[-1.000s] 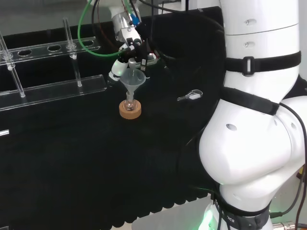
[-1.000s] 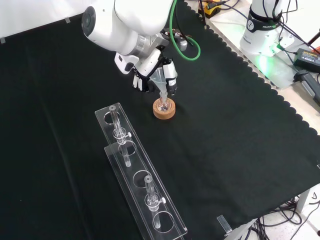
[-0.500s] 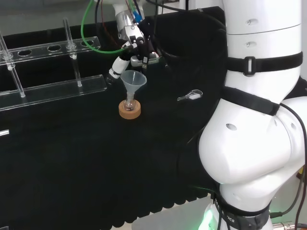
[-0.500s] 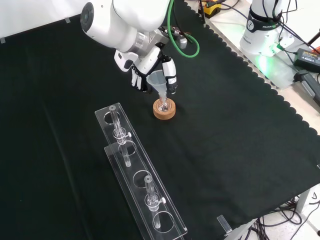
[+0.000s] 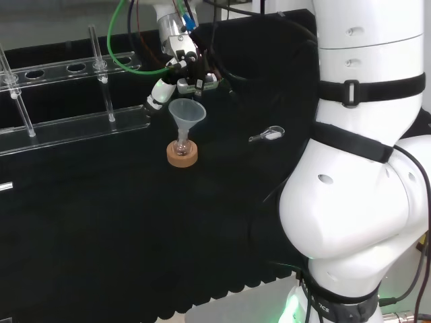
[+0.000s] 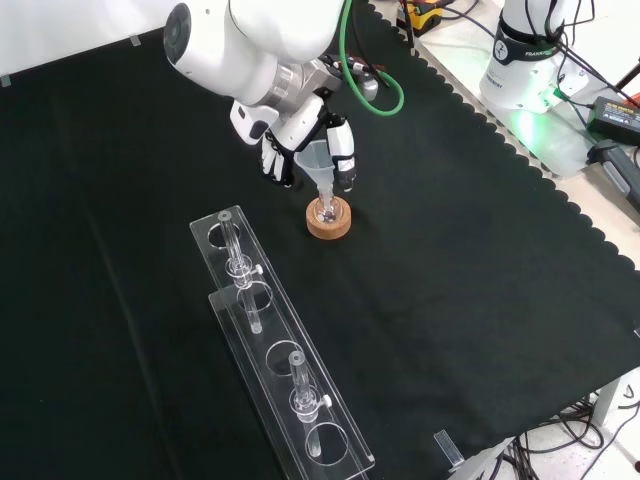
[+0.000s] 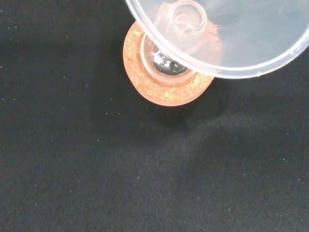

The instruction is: Place the funnel on the round-bottom flask.

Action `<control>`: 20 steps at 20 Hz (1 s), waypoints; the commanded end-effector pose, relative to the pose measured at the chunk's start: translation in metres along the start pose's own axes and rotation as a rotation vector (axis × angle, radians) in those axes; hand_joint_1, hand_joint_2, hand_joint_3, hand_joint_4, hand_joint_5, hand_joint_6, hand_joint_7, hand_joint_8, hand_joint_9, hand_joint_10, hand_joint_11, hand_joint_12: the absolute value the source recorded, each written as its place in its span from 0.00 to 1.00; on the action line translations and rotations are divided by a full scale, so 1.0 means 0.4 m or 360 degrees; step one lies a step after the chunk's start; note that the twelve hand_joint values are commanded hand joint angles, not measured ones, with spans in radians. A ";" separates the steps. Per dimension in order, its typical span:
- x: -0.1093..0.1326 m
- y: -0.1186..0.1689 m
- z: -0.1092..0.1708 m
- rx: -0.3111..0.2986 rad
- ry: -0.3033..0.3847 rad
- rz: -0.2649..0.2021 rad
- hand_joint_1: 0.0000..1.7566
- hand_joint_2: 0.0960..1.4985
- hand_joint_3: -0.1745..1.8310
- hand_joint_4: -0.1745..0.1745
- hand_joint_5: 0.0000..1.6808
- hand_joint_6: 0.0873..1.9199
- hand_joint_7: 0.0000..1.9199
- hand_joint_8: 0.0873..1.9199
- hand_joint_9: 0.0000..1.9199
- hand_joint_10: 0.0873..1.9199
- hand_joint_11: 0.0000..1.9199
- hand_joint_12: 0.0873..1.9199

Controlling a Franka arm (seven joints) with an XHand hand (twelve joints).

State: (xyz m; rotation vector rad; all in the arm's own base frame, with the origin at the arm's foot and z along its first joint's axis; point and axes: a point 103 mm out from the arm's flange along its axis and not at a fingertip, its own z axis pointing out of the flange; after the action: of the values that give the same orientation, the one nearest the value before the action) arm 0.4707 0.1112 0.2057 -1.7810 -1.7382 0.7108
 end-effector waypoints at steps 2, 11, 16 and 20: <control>-0.036 -0.018 -0.012 -0.0055 0.0022 -0.0010 0.21 0.49 0.15 0.00 0.06 0.09 0.00 0.09 0.02 0.32 0.06 0.78; -0.136 -0.080 -0.076 -0.0184 0.0133 0.0032 0.13 0.46 0.11 0.03 0.00 0.00 0.00 0.00 0.00 0.00 0.00 0.61; -0.250 -0.199 -0.166 -0.0423 0.0381 -0.0043 0.12 0.46 0.10 0.08 0.00 0.00 0.00 0.00 0.00 0.00 0.00 0.58; -0.335 -0.303 -0.213 -0.0584 0.0615 -0.0092 0.11 0.45 0.10 0.11 0.00 0.00 0.00 0.00 0.00 0.00 0.00 0.58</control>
State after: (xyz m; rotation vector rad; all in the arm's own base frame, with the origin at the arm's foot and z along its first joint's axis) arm 0.4627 0.0298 0.2986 -1.9014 -1.7631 0.3532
